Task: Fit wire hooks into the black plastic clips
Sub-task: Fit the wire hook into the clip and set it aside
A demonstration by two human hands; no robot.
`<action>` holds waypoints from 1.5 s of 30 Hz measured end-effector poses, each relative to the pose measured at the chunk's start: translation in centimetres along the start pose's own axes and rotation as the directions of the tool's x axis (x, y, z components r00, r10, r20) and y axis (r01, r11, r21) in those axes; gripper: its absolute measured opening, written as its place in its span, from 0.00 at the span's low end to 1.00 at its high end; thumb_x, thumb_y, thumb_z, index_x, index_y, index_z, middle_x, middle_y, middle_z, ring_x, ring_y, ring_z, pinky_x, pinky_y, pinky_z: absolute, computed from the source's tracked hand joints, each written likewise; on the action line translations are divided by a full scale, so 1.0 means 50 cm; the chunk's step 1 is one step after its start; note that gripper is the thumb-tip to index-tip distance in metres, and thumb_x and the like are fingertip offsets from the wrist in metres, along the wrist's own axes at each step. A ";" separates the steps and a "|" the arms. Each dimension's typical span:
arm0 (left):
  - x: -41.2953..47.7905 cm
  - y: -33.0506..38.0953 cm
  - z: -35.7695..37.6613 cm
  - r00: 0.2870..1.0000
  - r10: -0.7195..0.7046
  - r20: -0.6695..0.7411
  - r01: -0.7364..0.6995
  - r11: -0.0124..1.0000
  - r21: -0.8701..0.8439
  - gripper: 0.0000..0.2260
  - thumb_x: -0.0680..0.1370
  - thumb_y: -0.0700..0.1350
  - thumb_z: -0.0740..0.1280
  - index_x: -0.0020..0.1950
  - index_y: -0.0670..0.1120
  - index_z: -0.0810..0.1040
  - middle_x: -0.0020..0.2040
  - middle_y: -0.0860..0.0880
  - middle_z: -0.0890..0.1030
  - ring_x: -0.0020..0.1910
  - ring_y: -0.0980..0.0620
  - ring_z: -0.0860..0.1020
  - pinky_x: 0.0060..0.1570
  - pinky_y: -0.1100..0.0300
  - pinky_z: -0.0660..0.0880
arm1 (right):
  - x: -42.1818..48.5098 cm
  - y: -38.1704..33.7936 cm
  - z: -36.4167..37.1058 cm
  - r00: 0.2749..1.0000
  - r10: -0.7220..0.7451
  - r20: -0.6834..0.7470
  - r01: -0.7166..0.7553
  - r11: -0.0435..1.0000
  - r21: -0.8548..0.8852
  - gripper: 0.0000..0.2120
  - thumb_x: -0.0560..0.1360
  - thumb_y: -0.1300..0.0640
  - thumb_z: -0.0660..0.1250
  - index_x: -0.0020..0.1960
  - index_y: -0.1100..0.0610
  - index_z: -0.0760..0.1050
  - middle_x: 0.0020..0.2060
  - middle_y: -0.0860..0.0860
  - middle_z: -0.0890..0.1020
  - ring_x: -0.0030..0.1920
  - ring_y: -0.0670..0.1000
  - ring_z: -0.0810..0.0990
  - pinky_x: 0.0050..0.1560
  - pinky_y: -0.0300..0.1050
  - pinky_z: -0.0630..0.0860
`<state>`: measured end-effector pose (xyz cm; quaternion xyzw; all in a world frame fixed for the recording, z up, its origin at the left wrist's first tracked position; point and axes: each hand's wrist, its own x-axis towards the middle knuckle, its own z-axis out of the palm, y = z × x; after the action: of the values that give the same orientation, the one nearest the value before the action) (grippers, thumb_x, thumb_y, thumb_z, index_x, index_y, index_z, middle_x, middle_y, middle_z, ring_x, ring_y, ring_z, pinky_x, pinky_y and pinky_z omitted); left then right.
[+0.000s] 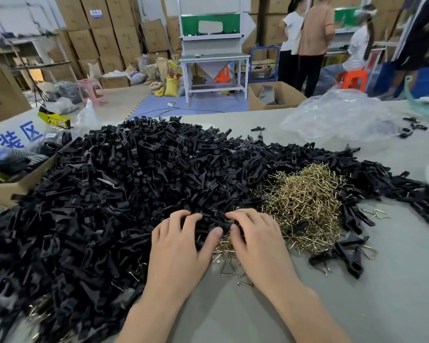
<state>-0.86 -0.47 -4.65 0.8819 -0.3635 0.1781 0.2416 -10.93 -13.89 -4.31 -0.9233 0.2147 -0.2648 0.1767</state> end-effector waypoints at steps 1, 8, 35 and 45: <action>0.002 0.000 -0.002 1.000 -0.025 -0.009 0.024 0.998 -0.063 0.23 0.81 0.64 0.53 0.60 0.52 0.79 0.59 0.54 0.77 0.58 0.51 0.75 0.60 0.53 0.70 | -0.001 0.000 0.003 1.000 -0.006 -0.001 0.006 1.000 -0.023 0.13 0.83 0.52 0.61 0.66 0.48 0.76 0.60 0.43 0.78 0.59 0.48 0.75 0.68 0.45 0.66; 0.032 -0.024 -0.005 0.976 -0.200 -0.082 0.206 0.976 0.068 0.21 0.81 0.52 0.64 0.72 0.45 0.73 0.72 0.38 0.70 0.70 0.37 0.69 0.68 0.42 0.67 | 0.004 0.008 0.016 0.998 -0.031 -0.050 0.030 0.999 -0.035 0.10 0.80 0.54 0.67 0.60 0.50 0.80 0.56 0.47 0.78 0.51 0.50 0.78 0.59 0.47 0.71; 0.138 -0.011 -0.052 1.000 0.010 -0.013 -0.012 0.988 -0.156 0.12 0.80 0.56 0.65 0.60 0.52 0.73 0.53 0.53 0.73 0.39 0.54 0.75 0.35 0.68 0.66 | 0.011 0.010 -0.014 0.978 0.100 -0.181 -0.015 0.906 0.422 0.14 0.83 0.55 0.57 0.65 0.49 0.76 0.56 0.41 0.79 0.55 0.39 0.75 0.59 0.39 0.73; 0.146 0.012 -0.073 0.990 0.039 -0.137 -0.049 0.996 -0.074 0.12 0.81 0.55 0.64 0.57 0.48 0.74 0.56 0.50 0.75 0.49 0.48 0.77 0.49 0.54 0.71 | 0.026 0.031 -0.064 0.853 0.505 -0.129 -0.129 0.444 0.887 0.15 0.84 0.61 0.56 0.56 0.45 0.78 0.46 0.44 0.84 0.46 0.44 0.83 0.47 0.36 0.78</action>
<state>3.08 -2.87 2.09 0.8495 -0.3723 0.2287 0.2956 -12.23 -16.53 -1.92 -0.5859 0.2584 -0.4675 0.6094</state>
